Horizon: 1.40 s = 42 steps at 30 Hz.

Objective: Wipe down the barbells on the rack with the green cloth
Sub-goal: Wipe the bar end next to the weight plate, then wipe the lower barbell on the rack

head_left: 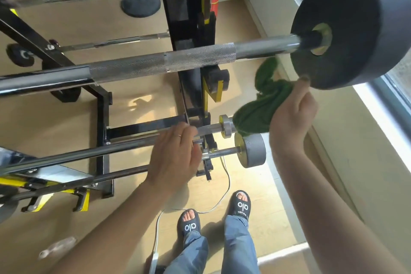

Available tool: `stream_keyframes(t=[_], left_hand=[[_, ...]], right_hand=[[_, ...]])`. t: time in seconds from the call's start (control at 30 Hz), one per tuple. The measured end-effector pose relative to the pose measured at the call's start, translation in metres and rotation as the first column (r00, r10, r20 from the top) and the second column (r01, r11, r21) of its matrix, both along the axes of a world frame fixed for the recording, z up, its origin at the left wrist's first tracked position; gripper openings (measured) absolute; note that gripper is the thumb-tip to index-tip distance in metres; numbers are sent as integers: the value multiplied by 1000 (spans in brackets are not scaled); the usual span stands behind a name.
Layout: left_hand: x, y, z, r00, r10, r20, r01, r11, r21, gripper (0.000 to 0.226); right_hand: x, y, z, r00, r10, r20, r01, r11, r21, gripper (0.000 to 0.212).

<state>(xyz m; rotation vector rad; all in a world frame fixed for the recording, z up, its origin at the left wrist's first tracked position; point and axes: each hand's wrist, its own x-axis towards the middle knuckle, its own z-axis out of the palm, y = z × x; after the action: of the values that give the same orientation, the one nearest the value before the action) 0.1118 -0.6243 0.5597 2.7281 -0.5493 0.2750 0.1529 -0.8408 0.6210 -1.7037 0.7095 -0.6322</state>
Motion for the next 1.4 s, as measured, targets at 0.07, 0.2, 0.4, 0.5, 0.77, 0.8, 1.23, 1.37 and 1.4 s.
stream_keyframes(t=[0.07, 0.2, 0.4, 0.5, 0.77, 0.8, 1.23, 1.37, 1.4], left_hand=[[3, -15, -13, 988, 25, -151, -16, 998, 60, 20], [15, -49, -35, 978, -10, -209, 30, 995, 91, 30], [48, -101, -85, 984, -30, -178, 64, 980, 189, 63], [56, -115, -102, 992, 31, -118, -1, 971, 239, 75], [54, -112, -107, 994, 68, -89, -63, 996, 67, 66], [55, -111, -108, 994, 70, -88, -63, 995, 82, 64], [59, -108, -113, 999, 24, -34, -21, 997, 75, 67], [58, -107, -111, 995, 35, -98, -36, 999, -14, 78], [58, -107, -110, 992, 32, -121, -34, 999, -11, 80]], right_hand=[[-4, -6, -24, 991, 21, -131, -17, 999, 36, 55], [0, -15, -62, 964, 31, -265, -46, 998, -47, 53], [30, -16, -122, 882, 368, -296, -471, 636, -612, 38], [39, -18, -151, 826, 414, -383, -551, 445, -707, 36], [55, -39, -169, 816, 492, -303, -485, 297, -823, 41], [55, -45, -169, 806, 501, -314, -490, 269, -829, 40], [57, -59, -166, 896, 346, -277, -401, 368, -839, 35], [57, -10, -169, 860, 452, -237, -436, 408, -802, 37], [55, -16, -170, 841, 483, -244, -448, 371, -813, 37]])
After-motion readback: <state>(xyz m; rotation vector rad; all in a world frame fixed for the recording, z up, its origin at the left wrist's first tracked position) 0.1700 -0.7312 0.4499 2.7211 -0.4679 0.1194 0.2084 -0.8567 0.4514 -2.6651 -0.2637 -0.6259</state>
